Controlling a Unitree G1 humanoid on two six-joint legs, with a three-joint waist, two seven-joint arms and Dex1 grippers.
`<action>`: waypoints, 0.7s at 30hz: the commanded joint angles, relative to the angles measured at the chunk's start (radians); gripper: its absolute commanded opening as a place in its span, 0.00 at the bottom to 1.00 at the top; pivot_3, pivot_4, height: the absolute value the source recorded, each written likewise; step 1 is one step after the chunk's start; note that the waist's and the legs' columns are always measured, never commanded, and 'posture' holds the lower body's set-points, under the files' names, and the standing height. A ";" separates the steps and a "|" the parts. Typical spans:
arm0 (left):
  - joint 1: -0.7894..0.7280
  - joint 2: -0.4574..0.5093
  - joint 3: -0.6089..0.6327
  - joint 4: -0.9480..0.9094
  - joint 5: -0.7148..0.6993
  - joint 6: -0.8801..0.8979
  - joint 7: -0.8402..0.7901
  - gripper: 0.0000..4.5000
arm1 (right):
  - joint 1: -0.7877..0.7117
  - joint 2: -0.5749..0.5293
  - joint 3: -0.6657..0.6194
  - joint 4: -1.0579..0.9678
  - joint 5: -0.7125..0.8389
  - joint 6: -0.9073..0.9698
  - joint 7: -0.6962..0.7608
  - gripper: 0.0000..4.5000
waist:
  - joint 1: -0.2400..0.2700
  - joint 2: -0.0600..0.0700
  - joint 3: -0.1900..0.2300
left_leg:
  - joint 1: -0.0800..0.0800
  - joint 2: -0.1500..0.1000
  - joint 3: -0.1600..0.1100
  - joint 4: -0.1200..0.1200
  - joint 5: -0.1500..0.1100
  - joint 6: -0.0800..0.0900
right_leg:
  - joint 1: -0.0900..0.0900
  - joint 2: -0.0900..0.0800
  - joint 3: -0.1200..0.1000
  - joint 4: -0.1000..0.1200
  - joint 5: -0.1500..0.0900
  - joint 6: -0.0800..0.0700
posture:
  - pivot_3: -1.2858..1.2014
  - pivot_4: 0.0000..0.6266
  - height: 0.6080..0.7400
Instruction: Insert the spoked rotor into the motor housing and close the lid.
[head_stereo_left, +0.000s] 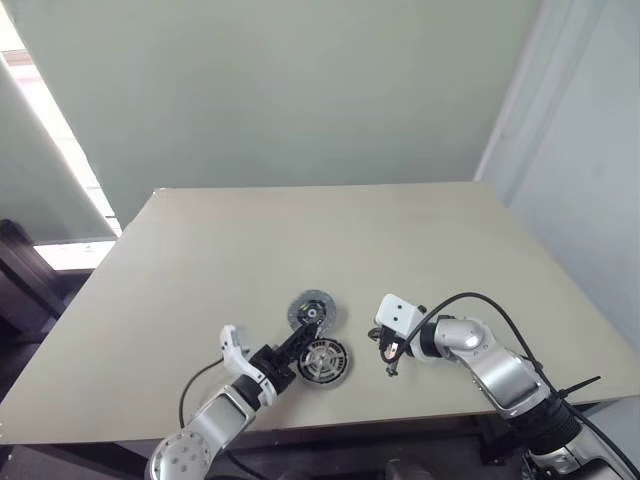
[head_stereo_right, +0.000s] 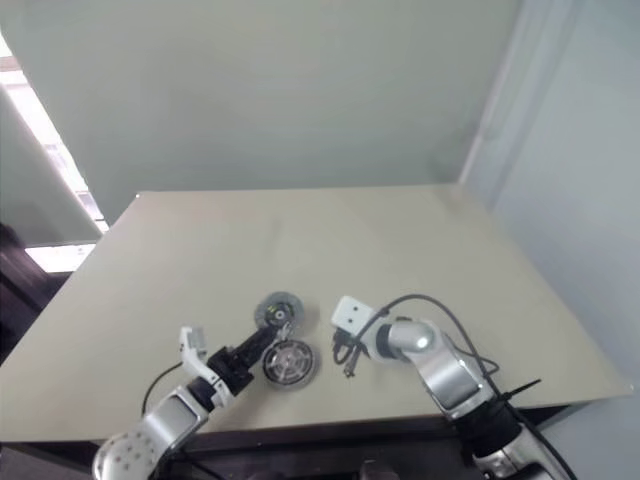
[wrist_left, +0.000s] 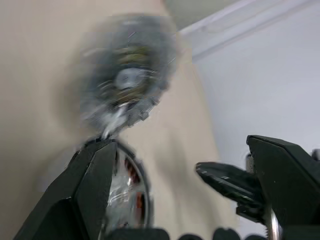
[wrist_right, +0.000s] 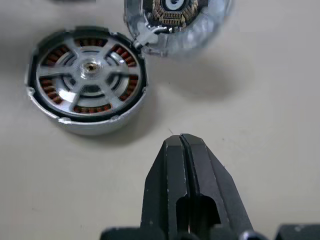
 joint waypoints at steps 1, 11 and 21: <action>-0.015 0.008 0.014 -0.097 -0.053 -0.019 0.033 0.99 | -0.017 0.006 -0.011 -0.009 -0.006 -0.021 -0.005 0.00 | 0.000 0.000 0.000 | 0.000 0.000 0.000 0.000 0.000 0.000 | 0.000 0.000 0.000 0.000 0.000 0.000 | 0.52 0.00 1.00; 0.122 0.176 0.021 -0.217 0.049 -0.127 -0.138 0.99 | 0.009 0.073 -0.072 -0.020 0.076 -0.013 -0.005 0.00 | -0.004 0.002 0.001 | 0.001 0.000 0.001 -0.002 0.000 0.000 | -0.001 0.000 0.001 0.000 0.000 0.000 | 0.52 0.00 1.00; 0.202 0.252 0.004 -0.137 0.478 -0.563 -0.371 0.99 | 0.091 0.209 -0.101 -0.031 0.201 -0.032 -0.014 0.00 | -0.003 0.003 0.003 | 0.000 0.000 0.001 -0.001 0.000 0.000 | 0.000 0.000 0.001 -0.001 0.000 0.000 | 0.52 0.00 1.00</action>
